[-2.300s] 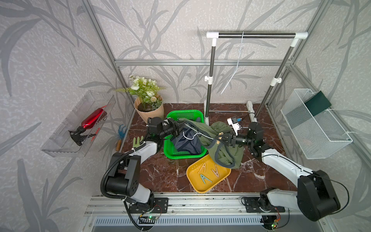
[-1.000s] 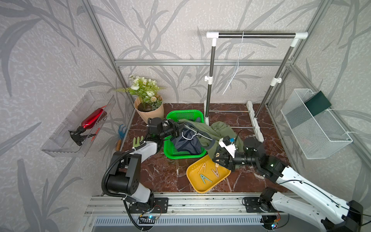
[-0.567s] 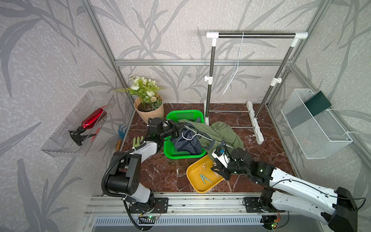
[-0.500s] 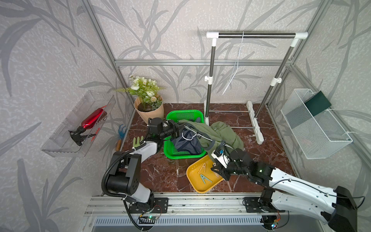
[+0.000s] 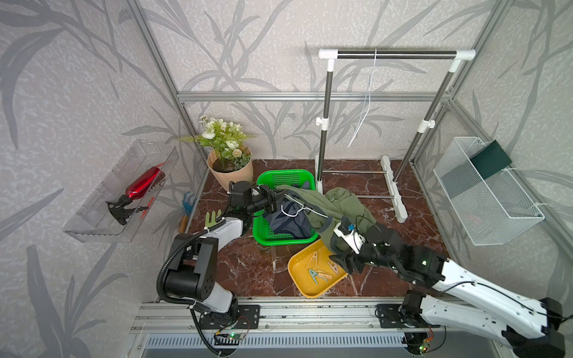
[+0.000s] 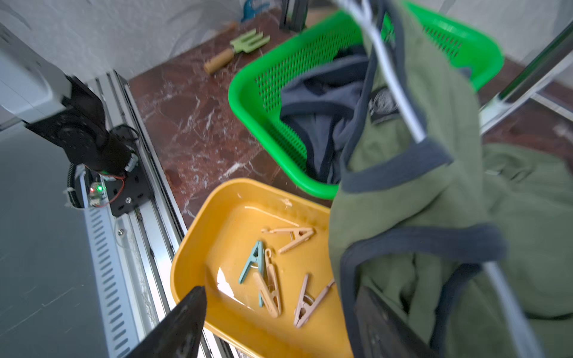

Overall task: Remove the clothespins securing tank tops to the hanger
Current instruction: Place the clothespin in the storage box.

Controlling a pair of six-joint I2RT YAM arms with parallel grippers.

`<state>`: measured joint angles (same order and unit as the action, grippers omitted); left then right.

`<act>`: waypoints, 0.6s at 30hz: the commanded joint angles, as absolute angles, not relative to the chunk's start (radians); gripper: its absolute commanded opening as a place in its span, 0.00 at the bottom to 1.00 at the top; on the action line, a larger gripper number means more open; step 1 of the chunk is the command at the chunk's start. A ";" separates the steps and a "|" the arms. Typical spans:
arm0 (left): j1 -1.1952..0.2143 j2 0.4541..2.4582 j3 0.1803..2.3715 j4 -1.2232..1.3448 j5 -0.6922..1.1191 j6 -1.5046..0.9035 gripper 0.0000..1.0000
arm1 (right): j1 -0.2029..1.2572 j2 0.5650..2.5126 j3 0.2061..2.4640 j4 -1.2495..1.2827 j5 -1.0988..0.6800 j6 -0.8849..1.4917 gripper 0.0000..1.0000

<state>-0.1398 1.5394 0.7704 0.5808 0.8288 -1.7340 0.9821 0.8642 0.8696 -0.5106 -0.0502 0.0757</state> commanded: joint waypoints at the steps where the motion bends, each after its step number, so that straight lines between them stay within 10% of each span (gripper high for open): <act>1: -0.132 1.517 0.813 0.544 0.836 -1.713 0.00 | 0.987 0.915 1.014 -0.637 0.011 -0.007 0.78; 18: -0.133 1.503 0.849 0.486 0.862 -1.693 0.00 | 0.884 1.479 1.397 -0.544 0.014 -0.270 0.79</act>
